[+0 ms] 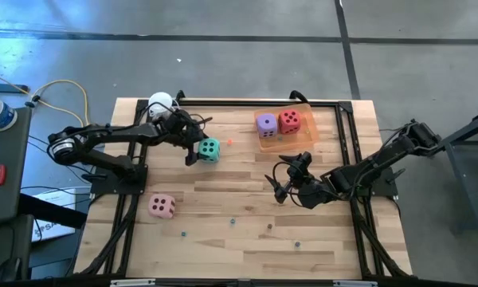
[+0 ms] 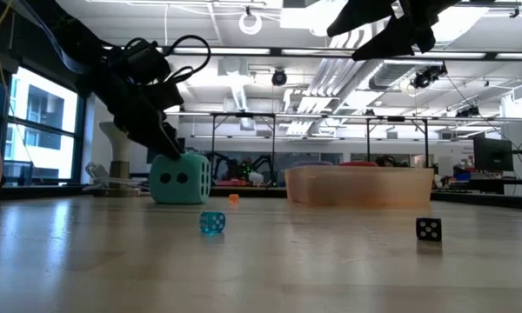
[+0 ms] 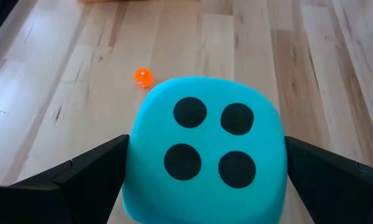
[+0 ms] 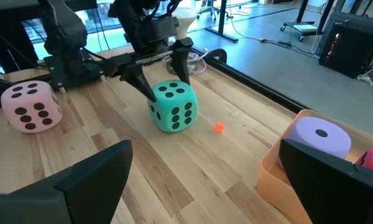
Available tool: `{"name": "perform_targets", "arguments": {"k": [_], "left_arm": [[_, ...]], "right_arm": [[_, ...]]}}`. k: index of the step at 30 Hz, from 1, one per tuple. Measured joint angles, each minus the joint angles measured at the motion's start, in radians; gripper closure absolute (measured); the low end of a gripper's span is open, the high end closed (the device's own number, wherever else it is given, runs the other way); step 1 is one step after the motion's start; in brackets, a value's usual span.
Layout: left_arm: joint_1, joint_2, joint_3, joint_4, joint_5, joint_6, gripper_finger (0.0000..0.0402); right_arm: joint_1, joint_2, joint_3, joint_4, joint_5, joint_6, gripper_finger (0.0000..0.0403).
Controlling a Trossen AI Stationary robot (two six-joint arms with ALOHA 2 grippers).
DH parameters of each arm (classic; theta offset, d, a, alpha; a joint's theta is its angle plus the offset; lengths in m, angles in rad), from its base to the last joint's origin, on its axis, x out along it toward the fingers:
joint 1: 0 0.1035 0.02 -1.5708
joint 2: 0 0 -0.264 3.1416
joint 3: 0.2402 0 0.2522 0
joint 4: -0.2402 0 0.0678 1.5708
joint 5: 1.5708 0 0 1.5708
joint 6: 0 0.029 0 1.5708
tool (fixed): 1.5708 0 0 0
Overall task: Pick & Place Dice
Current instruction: Put the large light blue die into the the orange bin
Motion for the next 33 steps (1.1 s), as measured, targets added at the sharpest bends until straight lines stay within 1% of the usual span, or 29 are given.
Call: {"name": "perform_targets", "arguments": {"k": [5, 13, 22, 25, 30, 33], "left_arm": [[-0.001, -0.01, -0.003, 0.034, -0.003, 0.0, 0.0002], [-0.011, -0.019, -0.005, 0.038, -0.004, -0.003, 0.0002], [-0.061, -0.027, -0.004, 0.052, -0.003, -0.003, 0.0002], [-0.092, -0.039, 0.024, 0.056, -0.003, -0.024, 0.0002], [-0.142, -0.042, 0.117, 0.058, -0.004, -0.037, 0.0003], [-0.17, -0.042, 0.166, 0.115, -0.003, -0.063, 0.0003]], "right_arm": [[0.0, 0.0, 0.0, 0.0, 0.0, 0.0, 0.0005], [0.0, 0.0, 0.0, 0.0, 0.0, 0.0, 0.0005], [0.0, 0.0, 0.0, 0.0, 0.0, 0.0, 0.0005], [0.0, 0.0, 0.0, 0.0, 0.0, 0.0, 0.0005], [0.0, 0.0, 0.0, 0.004, 0.0, 0.0, 0.0005], [0.005, 0.0, 0.0, 0.004, 0.0, 0.0, 0.0005]]}}
